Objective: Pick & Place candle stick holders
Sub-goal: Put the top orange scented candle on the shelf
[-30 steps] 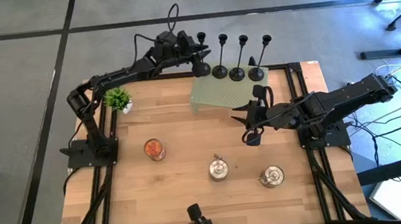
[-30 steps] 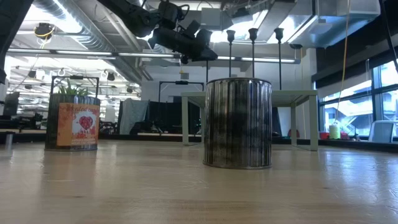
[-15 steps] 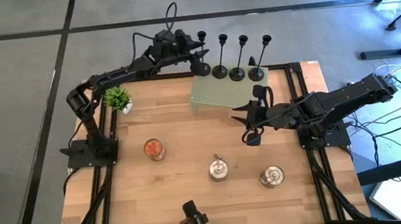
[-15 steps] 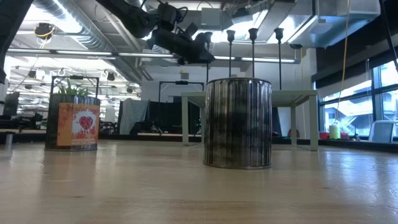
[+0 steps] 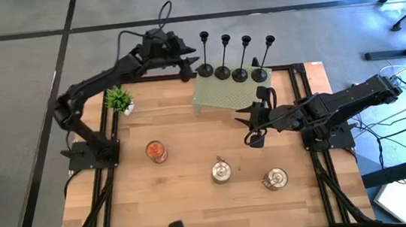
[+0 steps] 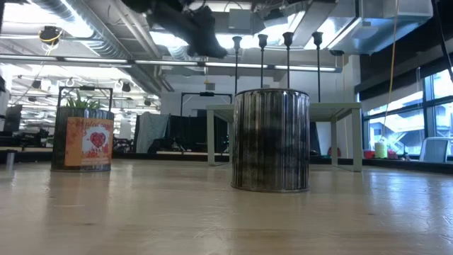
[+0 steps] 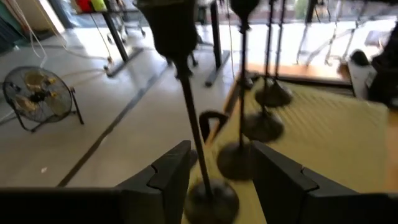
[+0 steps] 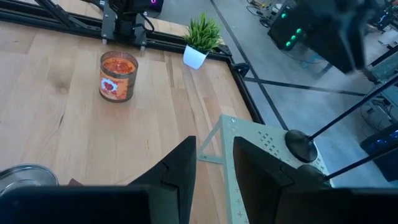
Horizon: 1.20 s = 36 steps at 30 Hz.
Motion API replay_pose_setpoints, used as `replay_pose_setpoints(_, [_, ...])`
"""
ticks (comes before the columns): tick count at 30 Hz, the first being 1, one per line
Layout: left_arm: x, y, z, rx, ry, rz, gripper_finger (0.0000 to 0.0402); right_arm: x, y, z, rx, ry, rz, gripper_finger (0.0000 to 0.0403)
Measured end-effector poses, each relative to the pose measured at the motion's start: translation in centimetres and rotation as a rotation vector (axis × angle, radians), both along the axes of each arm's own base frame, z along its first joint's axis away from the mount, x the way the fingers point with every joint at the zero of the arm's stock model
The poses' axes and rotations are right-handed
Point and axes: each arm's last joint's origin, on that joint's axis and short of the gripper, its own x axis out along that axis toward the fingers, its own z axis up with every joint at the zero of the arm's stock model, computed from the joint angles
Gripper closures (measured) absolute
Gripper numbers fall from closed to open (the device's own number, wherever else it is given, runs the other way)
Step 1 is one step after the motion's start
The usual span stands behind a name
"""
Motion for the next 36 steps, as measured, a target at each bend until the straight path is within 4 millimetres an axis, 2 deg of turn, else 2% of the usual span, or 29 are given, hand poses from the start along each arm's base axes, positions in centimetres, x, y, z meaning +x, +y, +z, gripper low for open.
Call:
replay_pose_setpoints(7, [-4.5,-4.7,2.9,-0.074,0.134,-0.045,0.0242,0.0,0.0,0.0,0.051,-0.019,-0.019,0.0292])
replay_pose_setpoints(13, [-7.3,-9.2,3.3,-0.171,0.274,-0.123,0.0242,0.1,0.2,0.1,0.102,-0.033,0.007,0.0292])
replay_pose_setpoints(16, [-7.9,-11.1,1.9,-0.221,0.326,-0.165,0.0242,0.1,0.2,0.1,0.102,-0.035,0.007,0.0292])
replay_pose_setpoints(24, [-9.3,-14.9,-4.2,-0.36,0.481,-0.229,0.0242,0.1,0.2,0.1,0.102,-0.035,0.007,0.0292])
replay_pose_setpoints(31, [-10.5,-16.6,-9.1,-0.558,0.63,-0.089,0.0242,0.1,0.2,0.1,0.1,-0.034,0.007,0.0292])
replay_pose_setpoints(36, [-11.0,-17.4,-10.8,-0.595,0.709,-0.019,0.0242,0.1,0.2,0.1,0.1,-0.034,0.007,0.0292])
